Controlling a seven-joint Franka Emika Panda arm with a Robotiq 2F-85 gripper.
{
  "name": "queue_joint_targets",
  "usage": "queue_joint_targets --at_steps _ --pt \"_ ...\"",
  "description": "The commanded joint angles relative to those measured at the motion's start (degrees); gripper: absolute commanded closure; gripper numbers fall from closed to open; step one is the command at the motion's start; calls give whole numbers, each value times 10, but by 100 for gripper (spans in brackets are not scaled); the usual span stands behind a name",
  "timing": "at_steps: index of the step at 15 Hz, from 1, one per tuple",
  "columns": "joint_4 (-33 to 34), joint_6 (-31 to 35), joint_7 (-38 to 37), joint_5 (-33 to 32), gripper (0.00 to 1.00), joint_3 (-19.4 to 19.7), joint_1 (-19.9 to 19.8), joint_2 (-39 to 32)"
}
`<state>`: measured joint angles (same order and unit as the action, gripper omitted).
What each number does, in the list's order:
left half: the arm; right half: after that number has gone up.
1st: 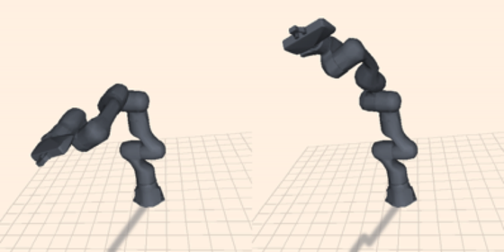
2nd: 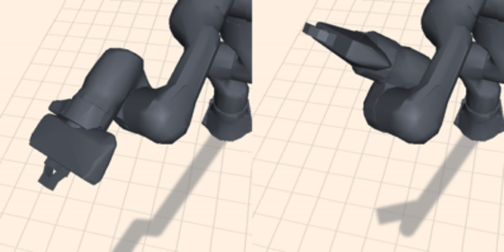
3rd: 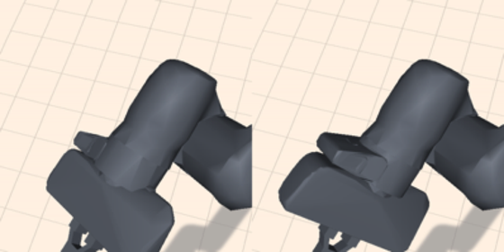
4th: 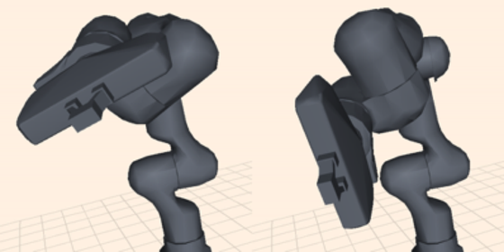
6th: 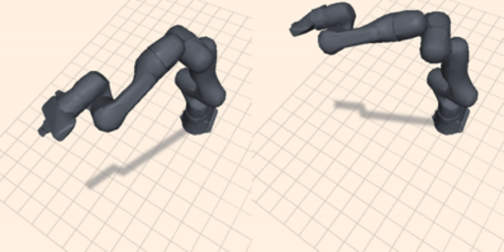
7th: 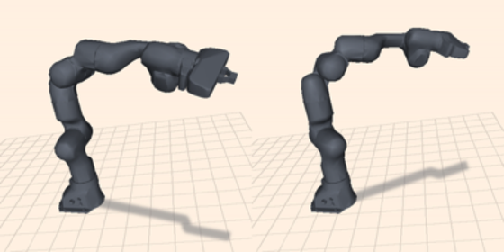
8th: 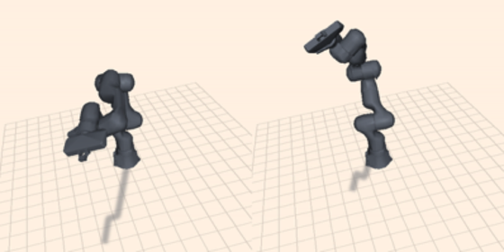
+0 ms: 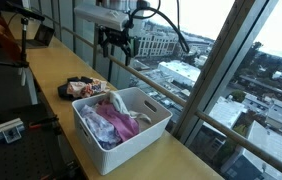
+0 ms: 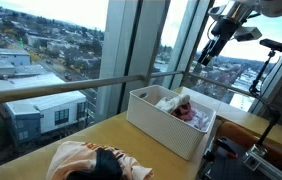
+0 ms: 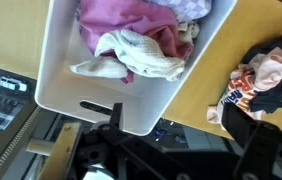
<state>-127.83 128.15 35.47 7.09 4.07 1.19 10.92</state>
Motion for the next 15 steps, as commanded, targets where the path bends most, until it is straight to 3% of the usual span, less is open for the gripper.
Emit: queue_joint_targets --at_steps 1,5,10,15 --pt "-20 28 -28 22 0 -33 38 13" --pt "-4 55 -81 24 0 -90 91 -22" --pt "67 103 -166 -18 0 -169 143 -145" --pt "159 121 -224 -99 0 -189 163 -292"
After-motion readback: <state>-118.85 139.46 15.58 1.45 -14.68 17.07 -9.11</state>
